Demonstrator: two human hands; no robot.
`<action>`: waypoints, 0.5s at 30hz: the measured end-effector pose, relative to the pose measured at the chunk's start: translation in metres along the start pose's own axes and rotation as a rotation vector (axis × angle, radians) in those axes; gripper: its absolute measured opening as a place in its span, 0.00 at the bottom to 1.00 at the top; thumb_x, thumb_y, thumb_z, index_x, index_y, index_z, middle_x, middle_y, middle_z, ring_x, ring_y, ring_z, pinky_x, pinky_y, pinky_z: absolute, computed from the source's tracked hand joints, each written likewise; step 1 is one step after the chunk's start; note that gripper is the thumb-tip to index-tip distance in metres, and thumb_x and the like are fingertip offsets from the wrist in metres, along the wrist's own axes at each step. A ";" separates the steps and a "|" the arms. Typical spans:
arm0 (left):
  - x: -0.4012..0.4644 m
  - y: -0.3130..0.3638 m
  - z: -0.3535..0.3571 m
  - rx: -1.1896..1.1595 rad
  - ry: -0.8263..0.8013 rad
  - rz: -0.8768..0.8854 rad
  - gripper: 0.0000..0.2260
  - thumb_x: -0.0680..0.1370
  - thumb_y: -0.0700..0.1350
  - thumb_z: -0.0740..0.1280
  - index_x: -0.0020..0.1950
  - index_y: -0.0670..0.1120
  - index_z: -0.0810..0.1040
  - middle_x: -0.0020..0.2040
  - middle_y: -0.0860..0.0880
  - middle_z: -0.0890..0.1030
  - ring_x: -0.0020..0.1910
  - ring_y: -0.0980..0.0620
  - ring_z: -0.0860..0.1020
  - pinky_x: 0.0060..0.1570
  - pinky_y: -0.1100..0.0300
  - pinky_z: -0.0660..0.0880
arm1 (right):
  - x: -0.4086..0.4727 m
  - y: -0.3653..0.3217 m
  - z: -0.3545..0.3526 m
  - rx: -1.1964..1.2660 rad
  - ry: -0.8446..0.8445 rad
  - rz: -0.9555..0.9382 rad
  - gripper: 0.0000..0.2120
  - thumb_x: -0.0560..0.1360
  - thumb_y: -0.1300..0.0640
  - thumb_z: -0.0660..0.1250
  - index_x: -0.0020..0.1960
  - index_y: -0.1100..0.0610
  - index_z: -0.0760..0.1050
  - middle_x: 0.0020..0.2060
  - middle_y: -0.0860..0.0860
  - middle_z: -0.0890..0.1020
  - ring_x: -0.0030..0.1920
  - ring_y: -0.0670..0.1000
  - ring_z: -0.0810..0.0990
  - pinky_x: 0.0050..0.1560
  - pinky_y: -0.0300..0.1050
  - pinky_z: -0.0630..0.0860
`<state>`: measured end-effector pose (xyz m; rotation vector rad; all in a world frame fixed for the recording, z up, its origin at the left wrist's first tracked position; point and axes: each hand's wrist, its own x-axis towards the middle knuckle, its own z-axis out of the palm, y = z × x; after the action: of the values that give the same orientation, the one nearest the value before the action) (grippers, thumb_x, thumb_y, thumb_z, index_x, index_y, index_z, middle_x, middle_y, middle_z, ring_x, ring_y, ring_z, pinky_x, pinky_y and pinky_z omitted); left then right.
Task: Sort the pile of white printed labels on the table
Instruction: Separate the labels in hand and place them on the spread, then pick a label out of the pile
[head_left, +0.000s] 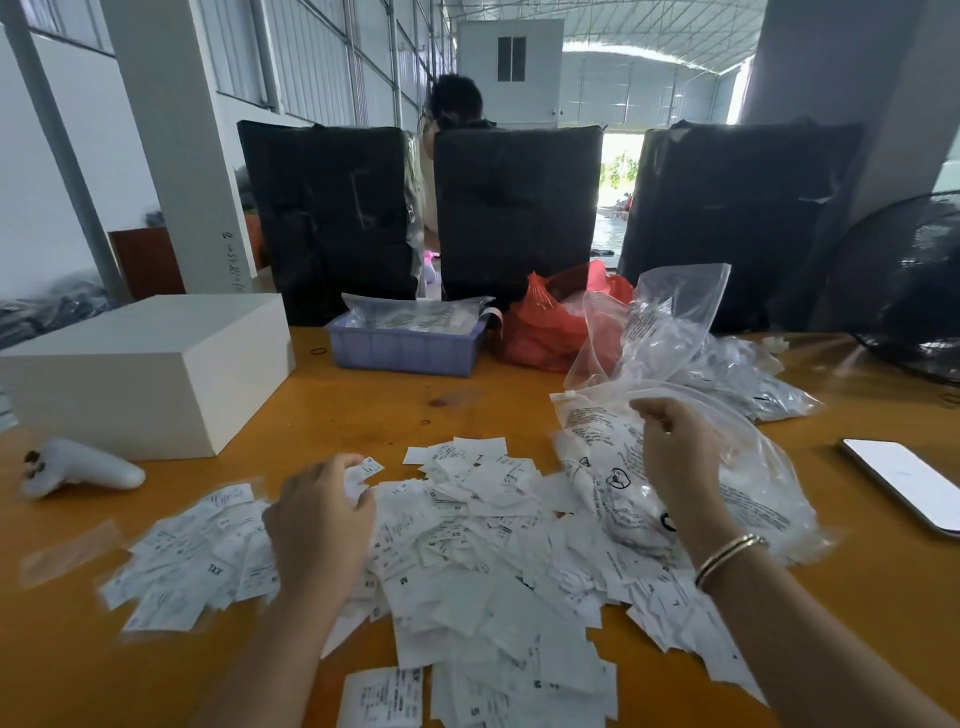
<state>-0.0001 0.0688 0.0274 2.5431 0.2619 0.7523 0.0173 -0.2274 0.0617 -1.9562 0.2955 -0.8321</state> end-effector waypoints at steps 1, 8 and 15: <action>-0.001 0.001 0.000 0.033 0.011 0.019 0.16 0.76 0.48 0.69 0.63 0.51 0.75 0.59 0.50 0.79 0.56 0.48 0.75 0.53 0.53 0.70 | 0.010 0.007 -0.002 -0.093 -0.031 0.028 0.14 0.78 0.65 0.57 0.58 0.56 0.78 0.55 0.52 0.80 0.40 0.50 0.81 0.28 0.34 0.69; -0.013 0.019 0.008 -0.018 -0.037 0.235 0.12 0.77 0.47 0.67 0.60 0.50 0.79 0.58 0.52 0.80 0.59 0.51 0.74 0.56 0.57 0.68 | 0.033 0.038 0.000 -0.816 -0.480 -0.020 0.10 0.76 0.52 0.62 0.40 0.55 0.73 0.43 0.54 0.80 0.41 0.52 0.75 0.40 0.42 0.68; -0.014 0.018 0.011 -0.013 -0.067 0.278 0.09 0.76 0.45 0.69 0.56 0.49 0.81 0.54 0.51 0.82 0.58 0.48 0.76 0.55 0.53 0.70 | 0.023 0.036 0.000 -0.714 -0.345 -0.005 0.06 0.73 0.51 0.66 0.41 0.53 0.75 0.34 0.47 0.73 0.38 0.50 0.72 0.42 0.44 0.67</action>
<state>-0.0044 0.0441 0.0216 2.6173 -0.1217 0.7634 0.0393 -0.2577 0.0416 -2.7169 0.4172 -0.3918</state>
